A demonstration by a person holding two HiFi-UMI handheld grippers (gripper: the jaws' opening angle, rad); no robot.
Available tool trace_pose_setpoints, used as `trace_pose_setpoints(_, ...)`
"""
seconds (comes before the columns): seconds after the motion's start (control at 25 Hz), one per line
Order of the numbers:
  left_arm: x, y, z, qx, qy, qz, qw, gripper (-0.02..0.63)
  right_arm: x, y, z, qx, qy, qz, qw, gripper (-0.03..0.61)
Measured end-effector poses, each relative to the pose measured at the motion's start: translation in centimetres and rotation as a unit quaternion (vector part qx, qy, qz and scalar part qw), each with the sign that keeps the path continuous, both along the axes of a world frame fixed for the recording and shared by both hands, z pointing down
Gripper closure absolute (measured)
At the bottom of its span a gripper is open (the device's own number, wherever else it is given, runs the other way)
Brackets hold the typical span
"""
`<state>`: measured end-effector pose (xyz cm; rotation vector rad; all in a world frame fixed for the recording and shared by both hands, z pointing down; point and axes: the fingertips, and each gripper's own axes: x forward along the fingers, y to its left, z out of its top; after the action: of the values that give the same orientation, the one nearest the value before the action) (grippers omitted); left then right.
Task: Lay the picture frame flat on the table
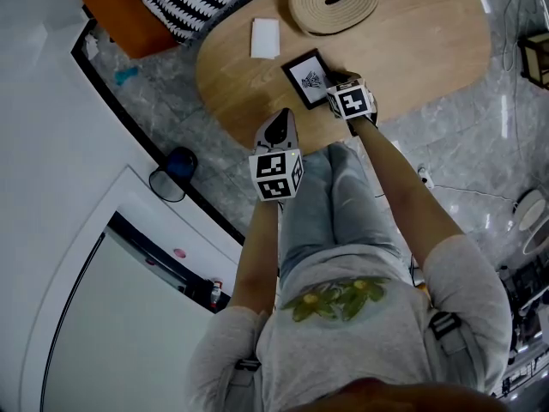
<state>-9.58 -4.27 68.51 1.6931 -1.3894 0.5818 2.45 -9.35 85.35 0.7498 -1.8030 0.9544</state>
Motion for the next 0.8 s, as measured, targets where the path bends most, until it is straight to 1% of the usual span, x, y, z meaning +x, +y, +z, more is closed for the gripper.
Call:
trace_pose_setpoints(0.16,0.4,-0.3,-0.4,0.002,0.001,0.001,1.0,0.598,0.1,-0.1,-0.6,-0.003,-0.005,-0.013,1.0,0.472)
trace_pose_setpoints(0.32,0.3,-0.2,-0.6,0.002,0.001,-0.001,1.0,0.598,-0.2,0.2,-1.8,0.0,-0.015,-0.03,0.999,0.469)
trace_pose_setpoints(0.4,0.1,0.0,-0.8,0.0,0.004,-0.009,0.9999,0.598,-0.3,0.6,-2.6,0.006,-0.019,-0.042,0.999,0.471)
trace_pose_setpoints(0.44,-0.1,0.0,-0.9,-0.001,0.006,-0.017,0.9998,0.598,-0.3,0.7,-3.1,0.011,-0.02,-0.047,0.999,0.474)
trace_pose_setpoints(0.56,-0.8,-0.1,-1.4,0.001,0.01,-0.036,0.9993,0.598,-0.5,0.7,-4.8,0.032,-0.024,-0.049,0.998,0.513)
trace_pose_setpoints(0.72,-1.4,0.0,-2.6,0.006,0.018,-0.052,0.9985,0.598,-1.1,1.0,-7.4,0.043,-0.046,-0.038,0.997,0.536)
trace_pose_setpoints(0.8,-1.5,0.0,-3.5,0.01,0.023,-0.059,0.9979,0.598,-1.2,1.4,-8.9,0.051,-0.05,-0.044,0.996,0.554)
